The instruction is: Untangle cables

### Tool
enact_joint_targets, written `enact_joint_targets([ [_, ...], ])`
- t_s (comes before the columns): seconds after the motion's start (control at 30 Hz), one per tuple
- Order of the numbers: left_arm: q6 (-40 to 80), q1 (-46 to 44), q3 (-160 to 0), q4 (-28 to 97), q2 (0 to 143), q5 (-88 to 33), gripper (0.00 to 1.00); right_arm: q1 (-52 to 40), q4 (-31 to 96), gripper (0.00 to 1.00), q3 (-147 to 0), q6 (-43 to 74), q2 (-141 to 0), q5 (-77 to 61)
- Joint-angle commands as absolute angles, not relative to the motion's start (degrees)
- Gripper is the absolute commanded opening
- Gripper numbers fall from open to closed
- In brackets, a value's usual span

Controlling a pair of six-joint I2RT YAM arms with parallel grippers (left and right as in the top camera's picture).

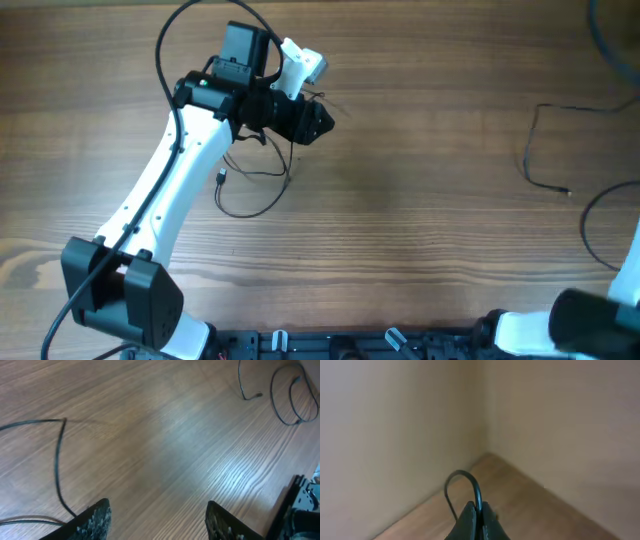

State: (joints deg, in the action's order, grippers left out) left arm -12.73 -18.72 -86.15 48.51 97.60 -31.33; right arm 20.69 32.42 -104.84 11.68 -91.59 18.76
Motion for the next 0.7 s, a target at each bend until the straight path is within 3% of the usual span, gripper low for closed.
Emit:
enact_joint_targets([
  [0.0,-12.3,-20.6,-86.2,50.1,97.4,-31.4,0.63,27.2,26.9,0.04,-105.6,7.3,-96.9,27.3],
  [0.17,-10.9,-23.5,-86.2,53.3,97.4,-31.4,0.63,34.9,22.3,0.04,-108.3,3.2,-102.1,28.6],
  [0.37,-9.6,-27.0,-86.2,53.2,97.4,-31.4,0.63,43.7,25.7,0.04,-110.3,7.9,-105.6,26.9],
  [0.67,-8.5,-28.8,-86.2,53.1,97.4,-31.4,0.63,43.1,34.3,0.04,-110.2,7.6,-117.8,18.0],
])
